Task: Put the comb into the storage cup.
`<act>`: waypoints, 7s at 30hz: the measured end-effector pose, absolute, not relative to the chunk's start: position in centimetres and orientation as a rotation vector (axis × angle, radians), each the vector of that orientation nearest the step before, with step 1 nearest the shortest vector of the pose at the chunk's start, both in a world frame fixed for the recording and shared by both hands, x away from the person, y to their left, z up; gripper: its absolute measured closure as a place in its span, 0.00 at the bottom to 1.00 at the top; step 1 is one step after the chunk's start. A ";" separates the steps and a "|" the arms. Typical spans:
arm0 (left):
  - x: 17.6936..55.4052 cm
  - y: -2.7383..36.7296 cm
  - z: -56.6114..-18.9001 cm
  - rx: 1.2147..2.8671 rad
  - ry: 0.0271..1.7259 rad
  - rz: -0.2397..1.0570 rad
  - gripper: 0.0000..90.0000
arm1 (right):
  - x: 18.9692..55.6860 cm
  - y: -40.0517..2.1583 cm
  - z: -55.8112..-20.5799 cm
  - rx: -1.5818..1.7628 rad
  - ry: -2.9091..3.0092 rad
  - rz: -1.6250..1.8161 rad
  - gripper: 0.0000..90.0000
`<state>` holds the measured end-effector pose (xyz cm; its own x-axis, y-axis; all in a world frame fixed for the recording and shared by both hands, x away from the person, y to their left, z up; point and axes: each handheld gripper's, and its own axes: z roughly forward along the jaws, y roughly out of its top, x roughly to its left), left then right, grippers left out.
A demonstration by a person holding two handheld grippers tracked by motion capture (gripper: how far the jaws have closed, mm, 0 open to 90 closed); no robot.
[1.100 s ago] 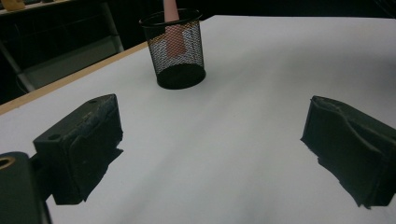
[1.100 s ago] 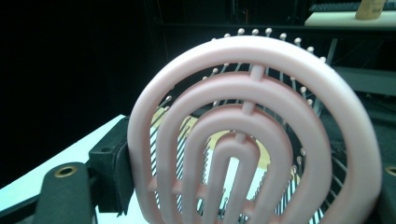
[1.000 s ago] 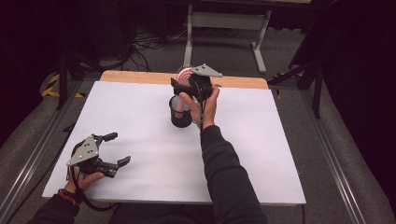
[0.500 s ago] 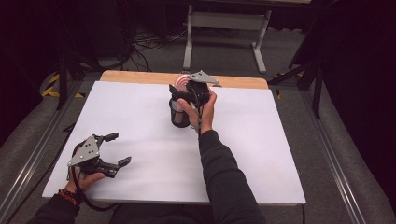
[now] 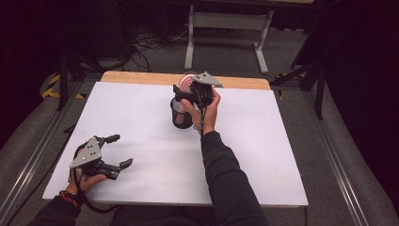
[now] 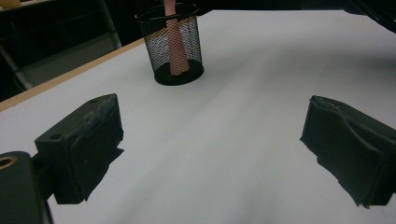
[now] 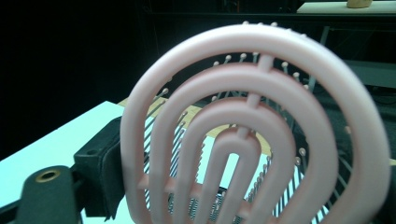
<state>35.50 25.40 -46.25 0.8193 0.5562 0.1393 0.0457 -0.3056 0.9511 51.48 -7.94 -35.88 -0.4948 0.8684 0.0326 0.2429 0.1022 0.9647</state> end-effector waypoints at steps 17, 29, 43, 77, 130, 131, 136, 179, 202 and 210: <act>35.3 25.2 -46.4 1.844 0.457 0.548 0.07 | 51.9 -9.2 -36.5 1.114 1.793 1.333 0.13; 35.3 25.2 -46.4 1.842 0.464 0.558 0.07 | 52.0 -9.6 -36.5 1.114 1.797 1.312 0.11; 35.4 25.1 -46.5 1.852 0.459 0.551 0.07 | 51.4 -10.0 -35.9 1.087 1.798 1.354 0.07; 35.6 24.9 -46.7 1.872 0.451 0.537 0.07 | 49.8 -12.6 -34.3 1.061 1.737 1.330 0.09; 35.6 24.6 -46.8 1.888 0.446 0.539 0.06 | 44.2 -12.8 -31.2 0.804 1.768 1.206 0.12; 35.6 24.6 -46.8 1.887 0.448 0.540 0.06 | 44.1 -12.9 -31.2 0.800 1.767 1.206 0.12; 35.6 24.6 -46.8 1.894 0.446 0.542 0.06 | 43.4 -13.0 -31.2 0.774 1.765 1.211 0.12; 35.7 24.5 -47.1 1.919 0.465 0.542 0.05 | 38.0 -14.9 -34.3 0.641 1.792 1.217 0.11; 35.6 24.5 -47.0 1.912 0.467 0.554 0.05 | 35.8 -17.5 -35.1 0.586 1.774 1.264 0.09; 35.7 24.5 -47.1 1.921 0.466 0.551 0.05 | 35.2 -18.2 -35.5 0.585 1.770 1.246 0.09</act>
